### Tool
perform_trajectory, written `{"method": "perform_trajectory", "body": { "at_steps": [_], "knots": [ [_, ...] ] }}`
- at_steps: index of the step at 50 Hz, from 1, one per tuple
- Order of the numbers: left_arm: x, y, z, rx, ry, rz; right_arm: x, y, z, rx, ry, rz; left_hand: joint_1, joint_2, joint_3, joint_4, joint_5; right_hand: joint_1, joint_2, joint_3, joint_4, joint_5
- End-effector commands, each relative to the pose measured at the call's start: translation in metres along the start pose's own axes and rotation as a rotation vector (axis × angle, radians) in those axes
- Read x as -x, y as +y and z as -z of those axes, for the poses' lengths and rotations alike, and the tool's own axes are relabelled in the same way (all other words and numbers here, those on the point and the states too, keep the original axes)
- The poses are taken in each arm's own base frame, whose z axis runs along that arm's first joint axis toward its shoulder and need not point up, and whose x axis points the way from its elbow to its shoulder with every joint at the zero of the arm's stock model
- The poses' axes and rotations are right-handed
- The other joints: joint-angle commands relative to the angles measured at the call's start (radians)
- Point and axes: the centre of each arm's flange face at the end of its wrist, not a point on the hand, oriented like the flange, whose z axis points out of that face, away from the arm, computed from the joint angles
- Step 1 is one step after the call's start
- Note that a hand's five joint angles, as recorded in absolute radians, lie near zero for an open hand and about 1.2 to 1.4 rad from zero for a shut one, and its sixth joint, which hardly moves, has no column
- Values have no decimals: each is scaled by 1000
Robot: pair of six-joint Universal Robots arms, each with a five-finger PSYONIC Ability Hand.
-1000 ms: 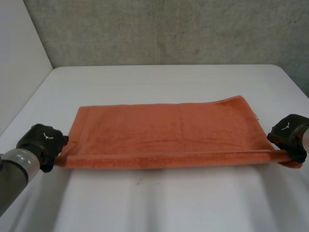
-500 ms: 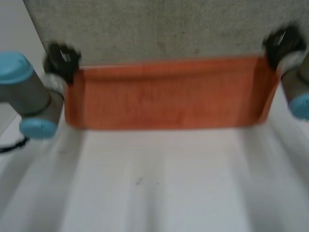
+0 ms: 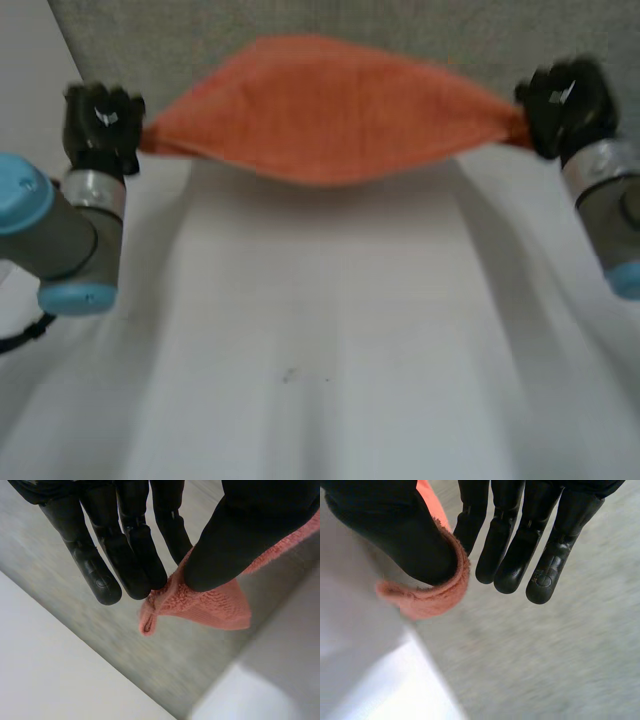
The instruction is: Fold the laundry
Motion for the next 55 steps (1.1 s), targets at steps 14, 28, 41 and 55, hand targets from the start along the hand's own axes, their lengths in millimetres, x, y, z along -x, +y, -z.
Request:
{"method": "perform_trajectory", "body": {
  "at_steps": [14,28,41,55],
  "knots": [
    [-16,53,45,195,86,-14,61,119,38,419,-241,-185,312,194,197,199,214,225,30,19,14,32],
    [-16,53,48,199,90,-13,41,143,44,496,-199,-403,312,194,197,199,214,-63,-258,-269,-274,-257],
    [-14,50,56,219,102,-18,24,151,44,545,-164,-464,312,194,197,199,214,414,220,209,203,221],
    [3,23,116,474,281,-65,-19,80,78,570,-300,-188,312,194,197,199,214,414,220,209,203,221]
  ]
}}
